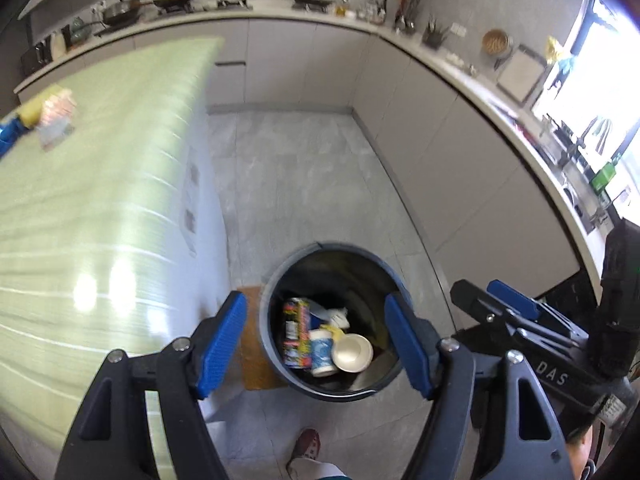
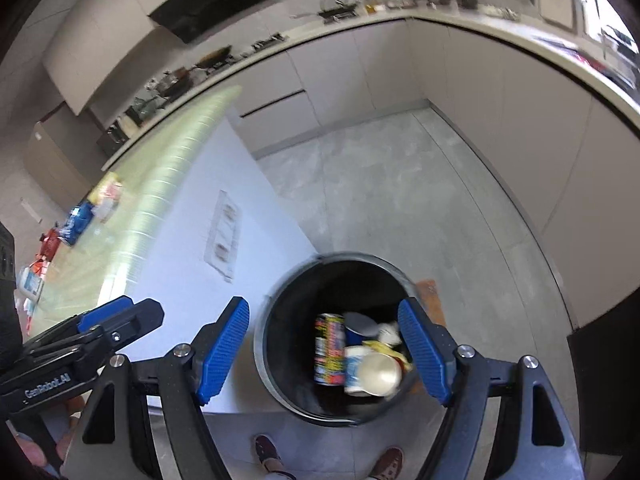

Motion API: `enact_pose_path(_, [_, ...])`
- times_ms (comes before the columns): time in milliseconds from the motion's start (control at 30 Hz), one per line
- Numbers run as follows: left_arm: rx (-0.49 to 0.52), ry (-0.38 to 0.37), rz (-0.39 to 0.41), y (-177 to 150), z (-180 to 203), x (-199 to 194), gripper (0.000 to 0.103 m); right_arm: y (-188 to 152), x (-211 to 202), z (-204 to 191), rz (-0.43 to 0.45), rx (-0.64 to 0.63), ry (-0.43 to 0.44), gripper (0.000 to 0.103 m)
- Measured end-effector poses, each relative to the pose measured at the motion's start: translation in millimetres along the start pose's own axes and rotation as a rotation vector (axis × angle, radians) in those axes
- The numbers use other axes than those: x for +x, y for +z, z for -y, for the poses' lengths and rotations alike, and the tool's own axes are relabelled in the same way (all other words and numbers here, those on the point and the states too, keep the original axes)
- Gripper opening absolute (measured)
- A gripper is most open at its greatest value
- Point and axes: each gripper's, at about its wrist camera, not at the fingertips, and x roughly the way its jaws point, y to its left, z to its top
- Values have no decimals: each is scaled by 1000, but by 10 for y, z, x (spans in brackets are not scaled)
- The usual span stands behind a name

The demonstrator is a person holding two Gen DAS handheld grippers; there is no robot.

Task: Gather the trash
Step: 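Move both tools back to the table toward the Pepsi can and milk carton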

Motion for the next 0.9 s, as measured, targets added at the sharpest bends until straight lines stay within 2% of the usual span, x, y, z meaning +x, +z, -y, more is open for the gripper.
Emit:
enact_pose_path(67, [-24, 8, 15, 45, -272, -170, 75, 67, -46, -268, 14, -19, 17, 79])
enact_pose_path(233, [-99, 74, 40, 67, -1177, -490, 75, 173, 10, -1229, 32, -84, 66, 79])
enact_pose_path(400, [-160, 140, 62, -15, -2158, -778, 75, 123, 229, -2285, 26, -148, 98, 81])
enact_pose_path(567, [-189, 199, 80, -55, -3035, -995, 75, 48, 509, -3105, 17, -168, 113, 82])
enact_pose_path(700, [-207, 252, 91, 36, -3507, -1047, 75, 35, 728, -3585, 0, -193, 117, 82])
enact_pose_path(900, [-257, 278, 89, 183, -3978, -973, 75, 300, 1082, -3882, -18, -221, 106, 83])
